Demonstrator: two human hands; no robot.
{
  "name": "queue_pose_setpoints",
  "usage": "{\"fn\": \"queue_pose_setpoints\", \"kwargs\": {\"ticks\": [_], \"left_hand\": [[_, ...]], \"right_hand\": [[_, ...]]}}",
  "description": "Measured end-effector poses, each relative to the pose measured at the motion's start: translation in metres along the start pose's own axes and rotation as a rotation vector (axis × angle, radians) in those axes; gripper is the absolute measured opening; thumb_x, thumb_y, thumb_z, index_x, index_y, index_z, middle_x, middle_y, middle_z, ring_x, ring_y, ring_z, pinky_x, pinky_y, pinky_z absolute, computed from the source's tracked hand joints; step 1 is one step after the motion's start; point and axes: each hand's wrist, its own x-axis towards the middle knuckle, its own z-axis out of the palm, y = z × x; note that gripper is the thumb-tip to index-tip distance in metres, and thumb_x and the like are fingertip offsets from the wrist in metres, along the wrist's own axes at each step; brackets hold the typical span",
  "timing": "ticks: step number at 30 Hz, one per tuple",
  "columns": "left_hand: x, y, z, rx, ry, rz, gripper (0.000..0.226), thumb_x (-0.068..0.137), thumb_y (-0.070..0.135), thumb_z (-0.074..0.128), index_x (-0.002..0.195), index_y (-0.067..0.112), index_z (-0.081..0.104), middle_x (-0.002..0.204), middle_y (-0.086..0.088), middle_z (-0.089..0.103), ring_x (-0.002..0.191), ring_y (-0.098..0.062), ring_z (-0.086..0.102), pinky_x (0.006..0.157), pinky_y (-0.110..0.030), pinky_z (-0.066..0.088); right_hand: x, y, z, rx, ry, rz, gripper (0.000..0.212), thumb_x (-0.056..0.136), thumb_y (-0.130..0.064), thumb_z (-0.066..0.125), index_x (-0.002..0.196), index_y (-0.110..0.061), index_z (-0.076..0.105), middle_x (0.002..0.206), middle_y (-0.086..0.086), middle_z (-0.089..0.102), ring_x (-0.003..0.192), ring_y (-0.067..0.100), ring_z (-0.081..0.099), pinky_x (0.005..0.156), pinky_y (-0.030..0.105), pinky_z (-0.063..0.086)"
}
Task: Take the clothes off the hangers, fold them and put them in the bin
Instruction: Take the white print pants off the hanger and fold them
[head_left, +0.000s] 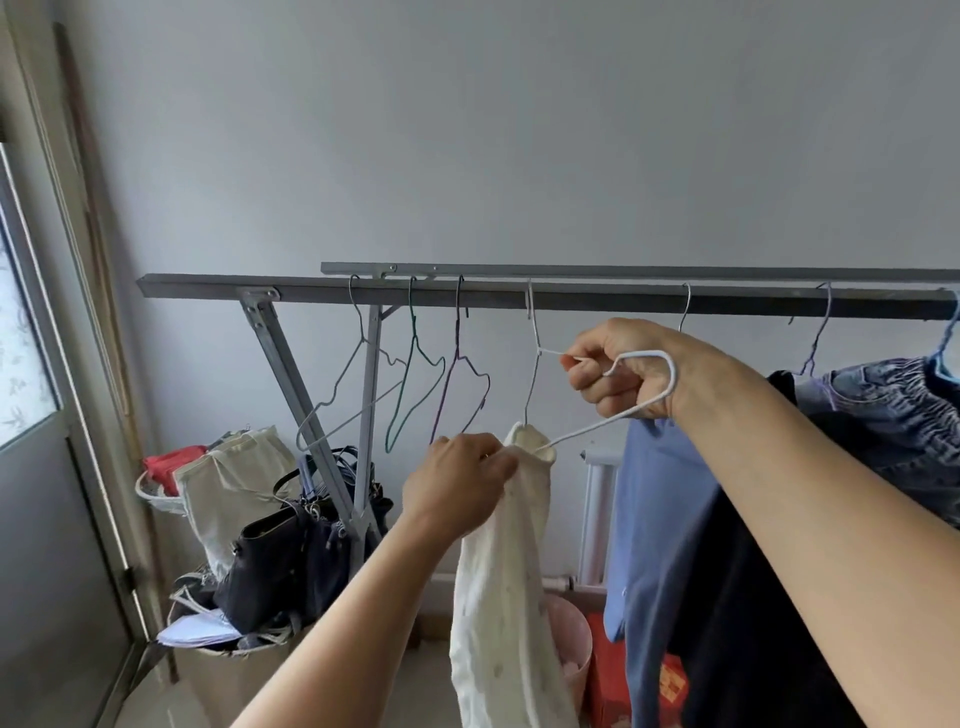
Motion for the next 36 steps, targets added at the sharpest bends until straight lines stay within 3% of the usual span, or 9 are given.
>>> {"fn": "queue_pose_setpoints", "kwargs": {"ticks": [3,9,11,15,21,25,31,36], "left_hand": [[0.009,0.001,-0.001,-0.098,0.049,-0.024,0.03,0.088,0.038,0.049,0.075,0.016,0.065,0.076,-0.002,0.071,0.088,-0.026,0.063,0.078,-0.043,0.054],[0.017,0.004,-0.002,-0.249,0.04,-0.019,0.027,0.09,0.021,0.052,0.072,0.004,0.063,0.064,-0.005,0.062,0.068,-0.028,0.061,0.065,-0.04,0.052],[0.019,0.0,0.0,-0.273,0.037,-0.043,0.027,0.088,0.02,0.051,0.076,-0.002,0.062,0.063,-0.01,0.061,0.06,-0.023,0.055,0.059,-0.04,0.049],[0.017,-0.005,0.002,-0.314,0.033,-0.078,0.029,0.089,0.021,0.052,0.08,-0.005,0.06,0.063,-0.006,0.055,0.058,-0.021,0.05,0.056,-0.039,0.048],[0.01,0.005,-0.008,-0.533,-0.007,-0.056,0.035,0.095,0.021,0.056,0.074,-0.006,0.053,0.064,-0.008,0.041,0.054,-0.017,0.04,0.054,-0.028,0.038],[0.007,0.005,-0.019,-0.623,-0.043,-0.021,0.042,0.096,0.029,0.058,0.088,-0.012,0.056,0.072,-0.008,0.043,0.064,-0.017,0.042,0.06,-0.027,0.036],[0.0,0.005,-0.039,-0.734,-0.105,-0.005,0.025,0.099,0.021,0.055,0.095,0.003,0.072,0.072,-0.003,0.059,0.059,-0.009,0.055,0.053,-0.014,0.046],[-0.003,0.006,-0.048,-0.725,-0.15,0.024,0.021,0.098,0.015,0.054,0.094,0.009,0.073,0.078,-0.003,0.063,0.069,-0.011,0.059,0.063,-0.02,0.05]], "right_hand": [[-0.007,-0.004,0.0,-0.128,-0.091,0.011,0.026,0.1,-0.01,0.033,0.076,-0.013,0.041,0.039,-0.004,0.035,0.024,0.003,0.021,0.028,0.011,0.012],[-0.009,-0.002,-0.007,-0.191,-0.163,-0.002,0.029,0.101,-0.008,0.029,0.075,-0.011,0.041,0.037,-0.003,0.034,0.023,0.004,0.021,0.027,0.01,0.015],[-0.009,-0.004,-0.011,-0.107,-0.163,-0.061,0.032,0.102,-0.007,0.027,0.073,-0.011,0.04,0.036,-0.004,0.033,0.022,0.003,0.02,0.026,0.01,0.014],[0.004,-0.008,-0.017,0.122,0.013,-0.206,0.035,0.101,-0.004,0.024,0.069,-0.015,0.034,0.039,-0.003,0.032,0.022,0.004,0.019,0.025,0.013,0.014],[0.039,0.004,-0.018,0.052,0.214,-0.244,0.032,0.096,0.002,0.024,0.071,-0.013,0.037,0.041,0.001,0.036,0.025,0.008,0.02,0.032,0.011,0.02],[0.052,0.014,-0.019,-0.023,0.29,-0.211,0.027,0.095,0.001,0.025,0.077,-0.013,0.038,0.053,0.006,0.035,0.026,0.01,0.021,0.034,0.011,0.021],[0.056,0.032,-0.023,-0.349,0.488,-0.187,0.015,0.094,-0.002,0.037,0.089,-0.003,0.051,0.059,0.016,0.053,0.031,0.014,0.032,0.045,0.019,0.024],[0.055,0.039,-0.029,-0.544,0.556,-0.188,0.024,0.096,-0.007,0.038,0.1,0.004,0.059,0.062,0.021,0.062,0.04,0.018,0.038,0.044,0.021,0.031]]}}
